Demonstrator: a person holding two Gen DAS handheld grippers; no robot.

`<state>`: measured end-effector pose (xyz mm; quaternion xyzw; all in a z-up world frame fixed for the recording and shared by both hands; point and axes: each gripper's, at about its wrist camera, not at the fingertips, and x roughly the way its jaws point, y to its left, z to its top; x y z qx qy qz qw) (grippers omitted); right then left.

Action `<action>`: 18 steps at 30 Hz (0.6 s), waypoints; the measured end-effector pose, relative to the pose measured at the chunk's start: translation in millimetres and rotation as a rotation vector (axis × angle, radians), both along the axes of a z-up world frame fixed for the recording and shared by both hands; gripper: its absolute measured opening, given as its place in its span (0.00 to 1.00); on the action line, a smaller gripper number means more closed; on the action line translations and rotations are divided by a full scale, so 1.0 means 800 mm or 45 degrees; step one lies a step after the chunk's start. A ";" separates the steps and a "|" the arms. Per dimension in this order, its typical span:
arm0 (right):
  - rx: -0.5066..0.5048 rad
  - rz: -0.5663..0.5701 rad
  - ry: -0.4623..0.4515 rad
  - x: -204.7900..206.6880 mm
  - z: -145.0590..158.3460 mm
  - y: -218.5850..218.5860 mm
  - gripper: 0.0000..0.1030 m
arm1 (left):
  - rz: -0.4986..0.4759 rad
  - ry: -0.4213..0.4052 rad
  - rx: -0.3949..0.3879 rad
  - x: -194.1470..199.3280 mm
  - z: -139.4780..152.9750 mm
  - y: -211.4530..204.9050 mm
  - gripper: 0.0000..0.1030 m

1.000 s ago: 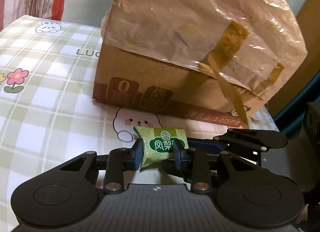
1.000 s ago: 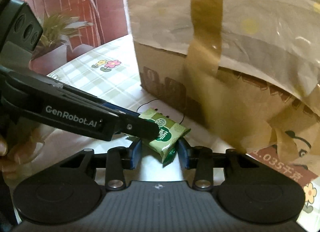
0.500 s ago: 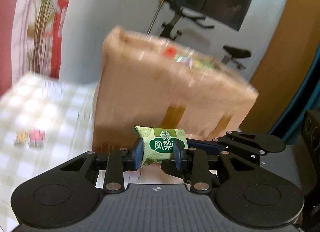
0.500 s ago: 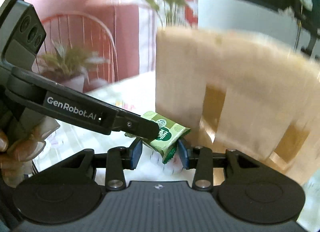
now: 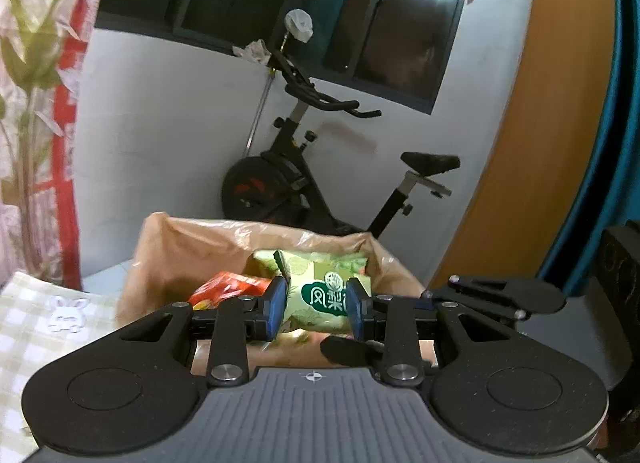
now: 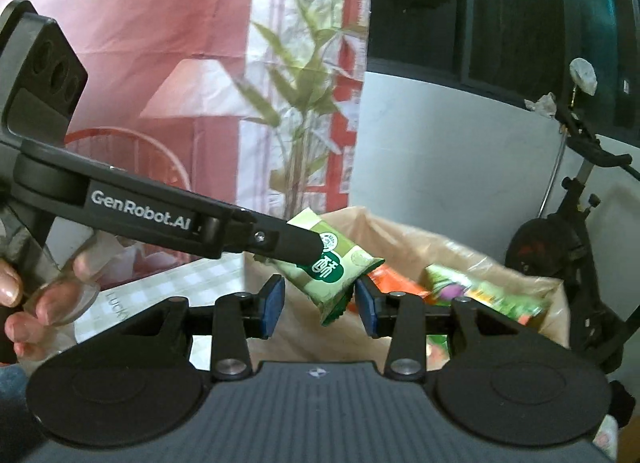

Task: Organize snacks
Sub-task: 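Carry the green cracker pack with the left tool over the box, then open the left tool to drop the green pack into the box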

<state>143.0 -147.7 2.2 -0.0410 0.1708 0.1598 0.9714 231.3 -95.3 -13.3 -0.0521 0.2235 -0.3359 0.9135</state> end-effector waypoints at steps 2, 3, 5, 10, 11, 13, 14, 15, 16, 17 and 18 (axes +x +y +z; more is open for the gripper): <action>-0.019 -0.015 0.031 0.017 0.002 -0.014 0.40 | -0.022 0.035 0.002 0.020 -0.003 -0.016 0.33; -0.024 -0.025 0.049 0.026 0.001 -0.022 0.40 | -0.027 0.052 0.013 0.030 -0.006 -0.025 0.33; -0.015 -0.043 0.096 0.039 -0.004 -0.039 0.40 | -0.038 0.078 0.040 0.047 -0.015 -0.041 0.33; 0.041 -0.100 0.194 0.078 -0.018 -0.071 0.40 | -0.022 0.173 0.045 0.088 -0.040 -0.063 0.33; 0.044 -0.109 0.215 0.084 -0.022 -0.075 0.40 | -0.016 0.182 0.051 0.093 -0.045 -0.066 0.33; 0.042 -0.116 0.245 0.091 -0.029 -0.079 0.40 | -0.002 0.185 0.078 0.099 -0.051 -0.070 0.33; 0.042 -0.118 0.258 0.094 -0.032 -0.081 0.40 | 0.002 0.186 0.092 0.103 -0.054 -0.071 0.33; 0.044 -0.120 0.268 0.094 -0.035 -0.081 0.40 | 0.006 0.188 0.103 0.105 -0.057 -0.072 0.33; 0.047 -0.121 0.279 0.097 -0.038 -0.081 0.40 | 0.009 0.192 0.110 0.106 -0.057 -0.072 0.33; 0.051 -0.123 0.290 0.099 -0.040 -0.081 0.40 | 0.011 0.198 0.116 0.107 -0.059 -0.071 0.33; 0.055 -0.123 0.299 0.102 -0.042 -0.081 0.41 | 0.012 0.204 0.118 0.108 -0.061 -0.068 0.33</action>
